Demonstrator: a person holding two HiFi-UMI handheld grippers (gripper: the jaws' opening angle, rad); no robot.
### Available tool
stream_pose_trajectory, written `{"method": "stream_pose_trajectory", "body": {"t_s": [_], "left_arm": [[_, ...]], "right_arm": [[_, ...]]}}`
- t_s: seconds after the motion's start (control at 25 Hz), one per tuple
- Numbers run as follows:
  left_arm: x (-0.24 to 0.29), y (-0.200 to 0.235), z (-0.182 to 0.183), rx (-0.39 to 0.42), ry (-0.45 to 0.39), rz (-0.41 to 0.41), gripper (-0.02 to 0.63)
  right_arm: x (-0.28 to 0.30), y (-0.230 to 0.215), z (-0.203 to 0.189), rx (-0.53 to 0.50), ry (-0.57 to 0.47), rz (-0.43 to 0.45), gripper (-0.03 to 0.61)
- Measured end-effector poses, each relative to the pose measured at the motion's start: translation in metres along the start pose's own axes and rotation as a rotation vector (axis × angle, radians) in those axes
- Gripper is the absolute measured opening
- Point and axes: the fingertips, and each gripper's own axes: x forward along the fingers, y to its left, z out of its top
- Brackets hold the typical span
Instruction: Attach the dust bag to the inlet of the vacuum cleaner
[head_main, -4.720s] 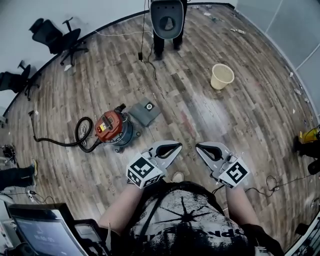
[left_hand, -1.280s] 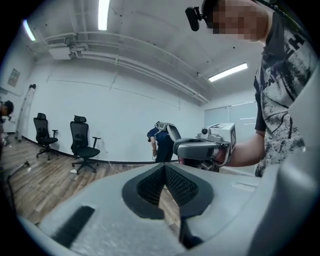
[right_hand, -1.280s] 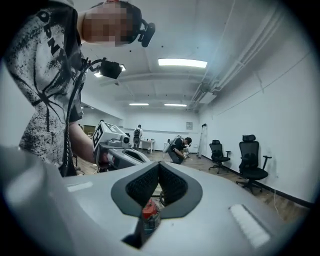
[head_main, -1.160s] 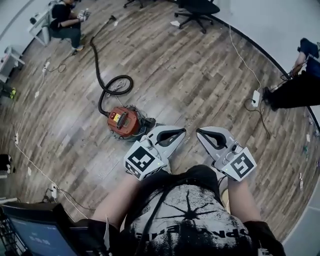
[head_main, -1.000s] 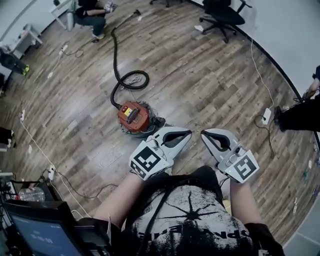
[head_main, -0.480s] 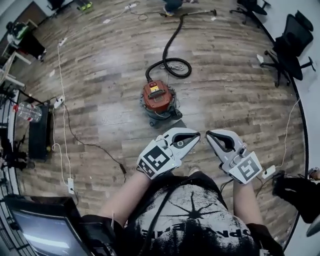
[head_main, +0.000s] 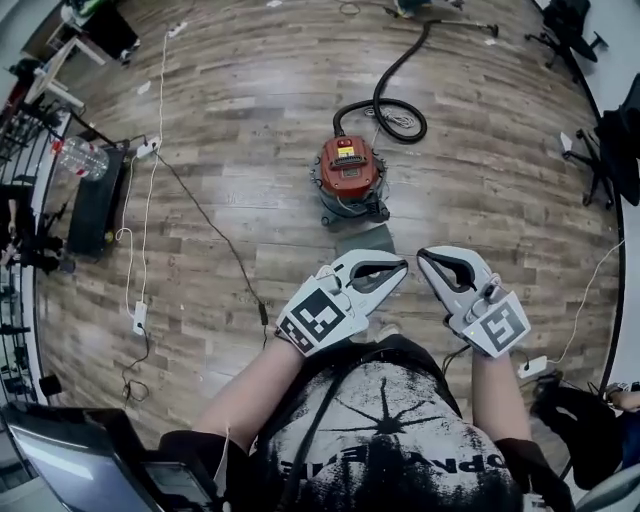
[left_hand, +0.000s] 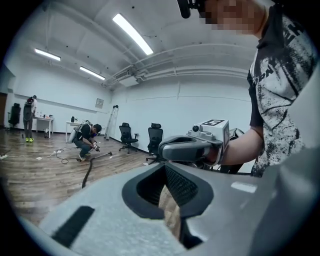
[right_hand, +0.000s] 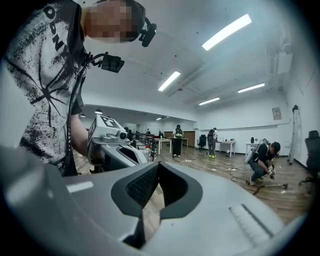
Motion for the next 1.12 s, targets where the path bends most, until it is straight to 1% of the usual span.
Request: {"method": "stream_pose_trajectory", "body": {"t_s": [0.12, 0.24, 0.36, 0.44, 0.56, 0.64, 0.76, 0.84, 0.96, 1.04, 1.12], "left_arm": [[-0.013, 0.024, -0.005, 0.006, 0.003, 0.0, 0.003], [-0.022, 0.056, -0.014, 0.016, 0.007, 0.003, 0.003], [-0.02, 0.089, -0.034, 0.026, 0.017, -0.003, 0.003], [-0.014, 0.108, -0.056, 0.026, 0.019, -0.005, 0.003], [0.002, 0.137, -0.096, 0.044, 0.006, 0.0, 0.003], [0.012, 0.15, -0.136, 0.068, 0.016, 0.001, 0.003], [0.028, 0.158, -0.21, 0.058, 0.031, -0.017, 0.003], [0.043, 0.168, -0.262, 0.053, 0.042, -0.01, 0.003], [0.076, 0.178, -0.345, 0.088, 0.084, 0.007, 0.003], [0.1, 0.177, -0.396, 0.108, 0.096, 0.001, 0.003], [0.118, 0.178, -0.442, 0.112, 0.122, -0.008, 0.003]], "right_arm": [[0.016, -0.01, -0.004, 0.01, 0.015, -0.042, 0.008], [0.029, -0.023, -0.025, 0.032, 0.071, -0.086, 0.008], [0.043, -0.036, -0.065, 0.049, 0.14, -0.105, 0.048], [0.051, -0.043, -0.11, 0.068, 0.196, -0.11, 0.071], [0.068, -0.051, -0.192, 0.059, 0.278, -0.105, 0.142], [0.08, -0.05, -0.256, 0.054, 0.329, -0.098, 0.18], [0.084, -0.04, -0.38, 0.144, 0.467, -0.124, 0.211], [0.085, -0.038, -0.469, 0.172, 0.537, -0.134, 0.219], [0.085, -0.032, -0.592, 0.184, 0.614, -0.116, 0.226], [0.082, -0.029, -0.66, 0.188, 0.657, -0.106, 0.23], [0.081, -0.034, -0.719, 0.202, 0.704, -0.119, 0.232]]}}
